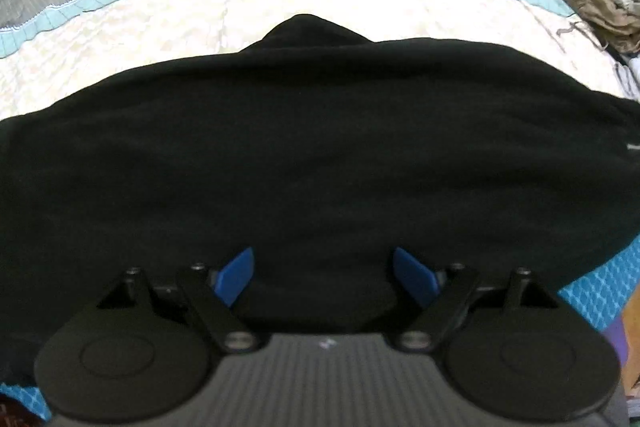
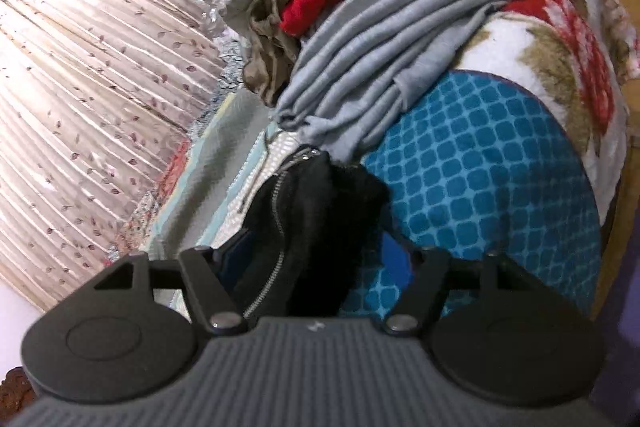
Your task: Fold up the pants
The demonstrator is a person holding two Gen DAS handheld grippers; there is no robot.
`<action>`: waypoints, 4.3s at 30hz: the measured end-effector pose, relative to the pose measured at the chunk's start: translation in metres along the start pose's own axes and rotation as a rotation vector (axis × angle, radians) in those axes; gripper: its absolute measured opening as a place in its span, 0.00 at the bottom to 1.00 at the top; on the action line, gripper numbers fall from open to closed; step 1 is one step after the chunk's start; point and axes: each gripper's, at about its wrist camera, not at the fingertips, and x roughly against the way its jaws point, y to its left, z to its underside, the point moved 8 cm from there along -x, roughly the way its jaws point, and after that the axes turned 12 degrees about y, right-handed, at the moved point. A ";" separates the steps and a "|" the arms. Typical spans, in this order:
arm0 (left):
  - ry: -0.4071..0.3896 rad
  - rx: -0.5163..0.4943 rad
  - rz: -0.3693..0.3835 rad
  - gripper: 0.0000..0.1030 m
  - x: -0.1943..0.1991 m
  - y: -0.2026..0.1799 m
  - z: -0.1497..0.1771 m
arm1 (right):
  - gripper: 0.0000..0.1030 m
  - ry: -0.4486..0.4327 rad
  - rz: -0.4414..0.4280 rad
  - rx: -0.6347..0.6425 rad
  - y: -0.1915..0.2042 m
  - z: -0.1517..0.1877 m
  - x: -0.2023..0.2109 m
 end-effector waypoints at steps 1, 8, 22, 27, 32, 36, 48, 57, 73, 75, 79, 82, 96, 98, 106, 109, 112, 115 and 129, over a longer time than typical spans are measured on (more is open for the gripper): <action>-0.001 0.002 -0.005 0.79 0.000 0.000 0.000 | 0.69 -0.001 -0.005 -0.015 -0.001 -0.001 0.000; -0.020 -0.001 -0.023 0.79 -0.002 -0.004 0.000 | 0.69 0.023 0.054 0.013 0.004 -0.003 0.001; -0.052 -0.018 -0.033 0.83 -0.001 -0.009 0.007 | 0.69 -0.003 0.100 0.032 0.004 0.001 0.002; -0.057 -0.022 -0.035 0.83 -0.002 -0.010 0.009 | 0.69 -0.005 0.035 -0.041 -0.004 -0.003 0.005; -0.059 -0.025 -0.039 0.84 -0.002 -0.011 0.010 | 0.69 -0.001 0.040 -0.033 -0.002 -0.004 0.003; -0.059 -0.025 -0.040 0.84 -0.003 -0.012 0.010 | 0.69 0.005 0.056 -0.025 0.000 -0.003 0.002; -0.057 -0.030 -0.045 0.87 -0.003 -0.012 0.009 | 0.66 0.016 0.198 0.098 0.020 0.008 -0.003; -0.059 -0.028 -0.037 0.87 -0.002 -0.010 0.009 | 0.10 0.018 0.256 0.197 0.044 0.018 -0.003; -0.149 0.105 0.221 0.79 0.042 0.025 0.004 | 0.10 0.313 0.134 1.038 0.187 0.194 -0.048; -0.141 0.092 0.227 0.79 0.040 0.022 0.005 | 0.11 0.361 0.186 1.147 0.181 0.217 -0.058; -0.105 0.088 0.228 0.79 0.030 0.016 0.008 | 0.11 0.336 0.226 1.263 0.178 0.226 -0.057; -0.093 0.096 0.248 0.78 0.028 0.017 0.009 | 0.11 0.296 0.174 1.236 0.192 0.216 -0.044; -0.079 0.058 0.291 0.82 0.033 0.001 0.001 | 0.66 0.402 -0.020 1.385 0.204 0.256 -0.038; -0.068 0.069 0.305 0.82 0.030 0.000 0.001 | 0.66 0.367 -0.024 1.388 0.211 0.255 -0.038; -0.069 0.027 0.356 0.85 0.040 -0.022 -0.029 | 0.66 0.300 -0.059 1.250 0.212 0.226 -0.023; -0.054 -0.016 0.401 0.85 0.036 -0.048 -0.048 | 0.65 0.200 0.011 1.040 0.194 0.173 -0.015; -0.017 -0.049 0.430 0.73 0.021 -0.077 -0.057 | 0.64 0.185 0.093 0.789 0.161 0.125 -0.019; 0.033 -0.080 0.385 0.31 -0.002 -0.098 -0.055 | 0.56 0.251 0.068 0.582 0.136 0.108 -0.032; 0.015 0.053 0.349 0.34 -0.003 -0.054 -0.024 | 0.16 0.411 0.089 0.478 0.158 0.134 -0.101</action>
